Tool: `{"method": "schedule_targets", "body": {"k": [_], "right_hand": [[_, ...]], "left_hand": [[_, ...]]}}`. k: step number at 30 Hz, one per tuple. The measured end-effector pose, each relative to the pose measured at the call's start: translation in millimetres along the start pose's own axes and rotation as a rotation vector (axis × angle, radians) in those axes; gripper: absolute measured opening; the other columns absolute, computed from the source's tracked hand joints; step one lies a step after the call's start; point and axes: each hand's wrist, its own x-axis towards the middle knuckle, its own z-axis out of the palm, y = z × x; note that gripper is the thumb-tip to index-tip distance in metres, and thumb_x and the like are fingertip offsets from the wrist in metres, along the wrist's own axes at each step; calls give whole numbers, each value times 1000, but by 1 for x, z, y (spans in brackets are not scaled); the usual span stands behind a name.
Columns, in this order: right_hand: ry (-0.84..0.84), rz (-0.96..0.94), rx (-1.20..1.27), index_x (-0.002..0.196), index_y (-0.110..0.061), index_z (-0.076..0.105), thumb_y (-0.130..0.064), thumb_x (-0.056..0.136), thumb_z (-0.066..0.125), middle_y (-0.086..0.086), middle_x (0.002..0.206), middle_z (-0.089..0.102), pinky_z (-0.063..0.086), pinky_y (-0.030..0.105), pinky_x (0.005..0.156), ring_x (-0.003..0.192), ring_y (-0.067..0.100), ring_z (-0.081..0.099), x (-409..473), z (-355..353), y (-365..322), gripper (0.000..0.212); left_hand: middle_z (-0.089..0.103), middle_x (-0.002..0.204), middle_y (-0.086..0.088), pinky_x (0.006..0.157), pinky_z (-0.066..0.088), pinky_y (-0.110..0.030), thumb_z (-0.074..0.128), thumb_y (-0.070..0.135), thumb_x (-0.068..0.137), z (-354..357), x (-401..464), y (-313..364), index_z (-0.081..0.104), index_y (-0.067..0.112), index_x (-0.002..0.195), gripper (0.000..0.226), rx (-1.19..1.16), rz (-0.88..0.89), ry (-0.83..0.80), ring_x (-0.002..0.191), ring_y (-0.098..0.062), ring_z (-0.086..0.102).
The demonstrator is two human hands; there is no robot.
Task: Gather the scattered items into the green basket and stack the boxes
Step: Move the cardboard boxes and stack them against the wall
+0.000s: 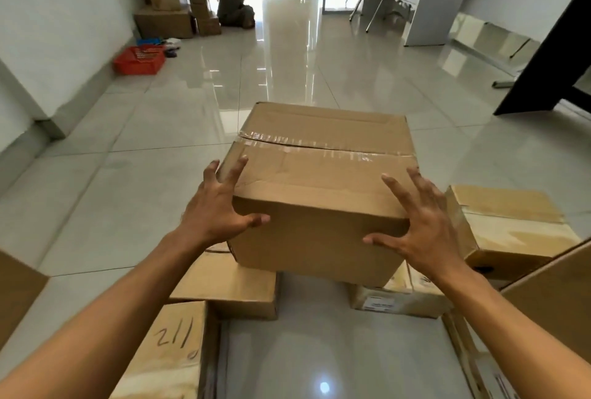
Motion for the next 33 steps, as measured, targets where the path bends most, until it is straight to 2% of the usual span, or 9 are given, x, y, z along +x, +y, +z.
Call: {"method": "schedule_targets", "body": {"k": [3,5,7,10,15,20,26,30,33], "right_hand": [[64,-44,37,147,-37,43,-66,71,66,8,156,35,25,46,108,144,37,24,3,6,-2,85],[121,-94,38,143,-29,51,-49,76,74,10,149,47,29,48,109,142,37,30,2,10,-6,74],[172,-104,95,140,-23,57,-31,76,82,11,144,53,37,54,110,138,36,35,1,12,-10,68],[207,-102,156,138,-18,59,-21,74,85,13,141,56,41,57,107,134,37,40,3,12,-21,68],[205,-193,167,138,-15,58,-22,73,86,11,140,57,41,53,108,133,34,41,18,9,-57,71],[174,-352,186,134,-12,62,-22,70,88,13,135,60,39,45,109,128,35,46,38,25,-129,69],[82,-553,236,139,-11,57,-31,75,83,15,139,56,44,56,104,131,36,43,70,64,-257,72],[50,-678,288,140,-12,55,-35,76,80,14,139,54,42,51,103,131,35,41,90,93,-357,72],[34,-777,348,140,-12,56,-36,77,80,15,140,53,44,54,103,131,34,39,98,124,-443,72]], "left_hand": [[25,146,-17,105,40,-51,80,63,61,4,8,4,24,30,151,110,-38,-19,14,129,-42,39],[29,141,-19,105,40,-48,80,59,64,3,7,10,31,25,149,104,-2,-8,49,126,-41,40],[30,140,-19,105,40,-47,79,59,65,-2,4,17,32,24,149,102,37,-5,85,126,-40,40],[31,139,-18,106,38,-46,78,60,64,-19,-2,19,35,23,148,101,61,8,178,125,-38,40],[32,139,-17,108,35,-45,75,64,64,-61,-23,-7,38,23,147,100,101,-1,273,124,-37,40],[31,141,-18,110,33,-45,73,66,65,-102,-60,-64,37,24,148,100,139,-137,292,127,-39,38],[33,137,-19,112,28,-43,73,66,65,-173,-114,-167,37,21,148,101,154,-272,407,128,-38,35],[33,139,-19,111,30,-43,67,72,62,-221,-156,-238,40,19,147,103,199,-371,517,129,-38,35],[32,141,-21,110,30,-43,72,68,63,-252,-195,-295,41,18,147,102,239,-445,622,129,-39,35]]}}
